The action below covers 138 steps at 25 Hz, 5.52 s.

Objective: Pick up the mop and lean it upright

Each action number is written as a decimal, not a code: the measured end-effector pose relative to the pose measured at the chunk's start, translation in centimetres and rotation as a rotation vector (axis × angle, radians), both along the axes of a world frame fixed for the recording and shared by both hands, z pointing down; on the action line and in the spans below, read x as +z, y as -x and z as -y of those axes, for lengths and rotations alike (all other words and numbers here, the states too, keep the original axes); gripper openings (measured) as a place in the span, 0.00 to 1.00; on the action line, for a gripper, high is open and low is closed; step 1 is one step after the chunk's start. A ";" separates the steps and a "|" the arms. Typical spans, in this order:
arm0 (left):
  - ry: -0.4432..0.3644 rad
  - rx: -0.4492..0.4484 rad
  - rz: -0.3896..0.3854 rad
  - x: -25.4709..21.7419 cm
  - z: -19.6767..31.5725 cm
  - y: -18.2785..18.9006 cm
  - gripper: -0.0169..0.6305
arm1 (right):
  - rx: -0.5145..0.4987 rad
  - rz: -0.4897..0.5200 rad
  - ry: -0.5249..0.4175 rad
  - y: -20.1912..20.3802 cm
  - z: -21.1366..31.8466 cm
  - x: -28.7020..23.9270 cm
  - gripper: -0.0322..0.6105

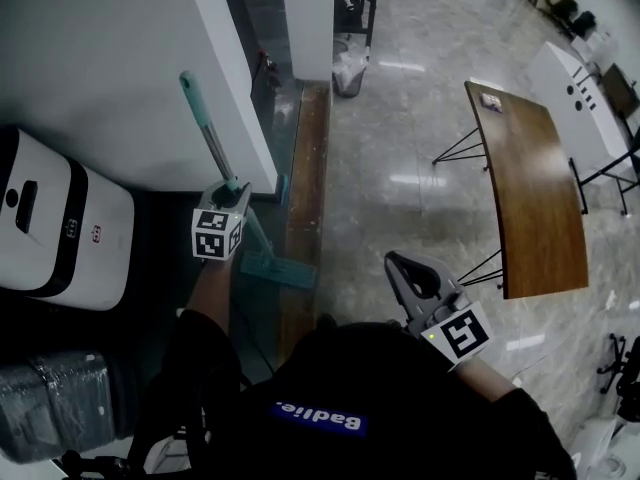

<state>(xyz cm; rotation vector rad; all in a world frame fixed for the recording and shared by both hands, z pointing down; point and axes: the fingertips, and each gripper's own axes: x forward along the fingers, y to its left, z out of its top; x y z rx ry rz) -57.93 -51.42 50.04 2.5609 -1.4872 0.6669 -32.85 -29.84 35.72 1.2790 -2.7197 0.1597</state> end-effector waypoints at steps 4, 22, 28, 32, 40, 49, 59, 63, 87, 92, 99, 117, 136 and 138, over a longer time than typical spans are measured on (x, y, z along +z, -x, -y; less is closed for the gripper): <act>-0.016 0.021 0.004 -1.3 -2.2 -1.7 0.25 | -0.022 0.017 -0.014 -0.5 -0.3 -0.5 0.06; -0.161 0.277 -0.094 -12.1 -5.4 -15.9 0.25 | 0.014 0.059 -0.033 -5.7 -1.5 -1.5 0.06; -0.149 0.400 -0.104 -13.1 -7.3 -21.6 0.24 | 0.059 0.067 -0.041 -8.4 -1.9 -1.6 0.06; -0.144 0.453 -0.133 -13.6 -9.0 -24.4 0.24 | 0.088 0.078 -0.041 -10.2 -2.3 -1.5 0.06; -0.162 0.556 -0.166 -15.0 -11.9 -29.3 0.24 | 0.125 0.093 -0.063 -12.4 -3.2 -1.8 0.06; -0.167 0.681 -0.166 -15.2 -14.0 -35.0 0.25 | 0.181 0.112 -0.055 -15.1 -4.6 -1.4 0.06; -0.159 0.803 -0.166 -14.9 -16.7 -41.5 0.25 | 0.250 0.137 -0.044 -19.3 -6.1 -0.6 0.06; -0.149 0.840 -0.164 -14.8 -17.9 -44.0 0.25 | 0.277 0.149 -0.045 -21.3 -6.7 -0.6 0.06; -0.158 0.936 -0.223 -15.4 -27.8 -53.9 0.25 | 0.350 0.170 -0.067 -29.8 -13.2 0.2 0.06; -0.154 0.996 -0.226 -15.3 -30.8 -53.3 0.25 | 0.420 0.155 -0.066 -28.7 -15.6 -0.2 0.06; -0.137 1.066 -0.243 -14.4 -34.9 -51.6 0.25 | 0.497 0.136 -0.021 -26.1 -19.6 0.9 0.06; -0.041 1.042 -0.235 -11.9 -43.6 -54.4 0.24 | 0.529 0.150 -0.014 -31.0 -28.0 1.3 0.06; -0.033 0.931 -0.138 -9.4 -53.0 -72.7 0.25 | 0.608 0.205 0.024 -51.6 -43.5 4.3 0.06; -0.023 0.962 -0.144 -9.1 -54.1 -74.8 0.25 | 0.638 0.207 0.033 -53.0 -44.4 4.8 0.06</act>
